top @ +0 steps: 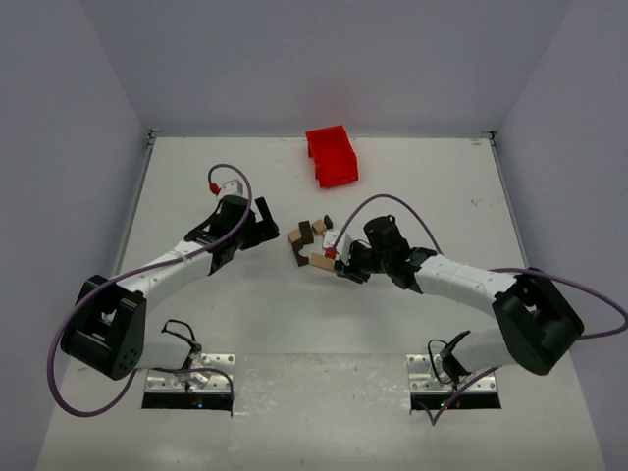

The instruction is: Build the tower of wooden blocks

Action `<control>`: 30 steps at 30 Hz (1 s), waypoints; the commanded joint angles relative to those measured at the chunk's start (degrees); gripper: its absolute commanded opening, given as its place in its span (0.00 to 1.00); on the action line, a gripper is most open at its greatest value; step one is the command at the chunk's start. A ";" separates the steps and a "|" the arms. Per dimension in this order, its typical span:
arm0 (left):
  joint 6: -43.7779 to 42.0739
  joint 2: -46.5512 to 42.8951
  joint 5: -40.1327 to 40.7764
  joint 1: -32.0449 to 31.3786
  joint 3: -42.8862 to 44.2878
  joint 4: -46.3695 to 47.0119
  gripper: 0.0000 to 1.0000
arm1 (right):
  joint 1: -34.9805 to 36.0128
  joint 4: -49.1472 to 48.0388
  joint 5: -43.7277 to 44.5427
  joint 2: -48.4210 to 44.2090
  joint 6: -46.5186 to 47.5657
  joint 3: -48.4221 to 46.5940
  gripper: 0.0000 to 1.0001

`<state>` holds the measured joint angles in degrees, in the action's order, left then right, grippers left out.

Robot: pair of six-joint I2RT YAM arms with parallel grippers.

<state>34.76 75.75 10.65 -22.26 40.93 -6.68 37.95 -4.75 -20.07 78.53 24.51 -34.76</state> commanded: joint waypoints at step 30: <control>-1.80 6.41 -0.81 -0.33 6.93 2.55 1.00 | -16.94 -6.58 31.43 10.27 -23.94 -4.36 0.13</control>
<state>33.43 80.51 9.07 -22.28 44.79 -6.10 21.04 -8.43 -1.79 88.90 13.97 -36.59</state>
